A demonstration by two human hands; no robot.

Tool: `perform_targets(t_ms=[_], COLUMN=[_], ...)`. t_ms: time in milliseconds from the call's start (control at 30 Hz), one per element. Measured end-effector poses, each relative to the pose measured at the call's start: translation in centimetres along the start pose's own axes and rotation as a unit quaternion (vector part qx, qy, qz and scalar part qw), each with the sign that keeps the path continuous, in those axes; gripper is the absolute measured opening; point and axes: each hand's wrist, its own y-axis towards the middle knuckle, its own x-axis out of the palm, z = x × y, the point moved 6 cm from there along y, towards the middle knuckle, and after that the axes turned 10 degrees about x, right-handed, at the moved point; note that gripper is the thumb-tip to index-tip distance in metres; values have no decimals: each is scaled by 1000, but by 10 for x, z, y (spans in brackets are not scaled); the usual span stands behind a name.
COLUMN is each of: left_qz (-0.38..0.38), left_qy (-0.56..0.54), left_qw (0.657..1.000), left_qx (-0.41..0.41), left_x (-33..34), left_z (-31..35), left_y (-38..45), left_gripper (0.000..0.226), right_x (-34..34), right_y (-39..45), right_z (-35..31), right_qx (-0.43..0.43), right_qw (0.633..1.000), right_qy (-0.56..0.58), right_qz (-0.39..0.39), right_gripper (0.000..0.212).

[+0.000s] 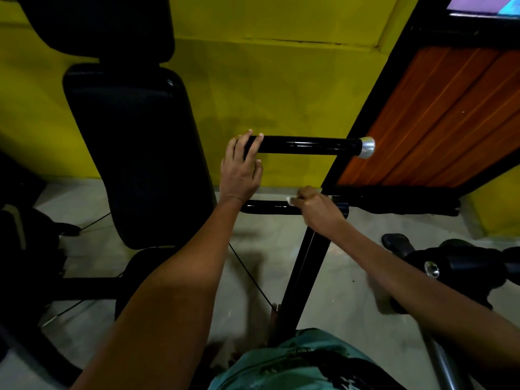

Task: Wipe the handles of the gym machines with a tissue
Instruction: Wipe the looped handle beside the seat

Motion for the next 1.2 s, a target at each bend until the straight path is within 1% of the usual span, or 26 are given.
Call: perform_targets(t_ms=[67,133,200,300,367,467,633,733,767,833,867,933,967,1067,1133,1200], left_qz=[-6,-13,-24,-50,-72,-105,-170,-190,-191,-191,-195,-211,-226,-293,-330,-348], left_qy=[-2,0,2,-12,-21,-11,10,-24,-35,-50,-54,-51,-44,-12,14,30], left_qw=[1000,1000,1000,998,996,993,983,974,972,968,966,962,959,940,922,909], left_qx=[-3,-10,-20,-32,-41,-59,-68,-121,-133,-153,-162,-166,-166,-175,-202,-229], left_x=[1,1,1,0,-2,-10,-25,-28,-28,-29,-29,-31,-32,-38,-41,-42], left_z=[-1,-2,-3,-2,0,5,11,18,20,24,23,27,27,33,45,61], left_y=[1,1,0,0,1,0,0,-1,-1,0,-1,-1,-1,0,4,3], left_gripper=[52,52,52,53,54,60,72,75,76,75,75,76,78,86,91,90], right_x=[-2,-4,-2,2,3,0,1,0,0,0,-1,-5,-5,2,9,8], right_y=[3,4,4,-3,-7,-17,-27,-27,-27,-33,-37,-51,-56,-68,-73,-77], right_z=[23,26,12,-13,-14,-9,-8,3,8,26,33,45,48,56,62,64], right_qx=[50,112,148,177,210,254,275,289,289,296,301,298,299,295,295,291], right_qw=[998,993,987,980,974,967,961,950,946,933,927,923,920,919,917,918], right_qy=[-24,-36,-55,-90,-79,-29,40,120,148,206,224,241,254,262,268,268], right_qz=[-16,-27,-29,-17,-18,-5,4,-7,-11,-13,-9,1,0,-15,-19,-6], right_gripper=[40,35,31,27,26,21,19,11,12,23,22,16,17,19,17,16])
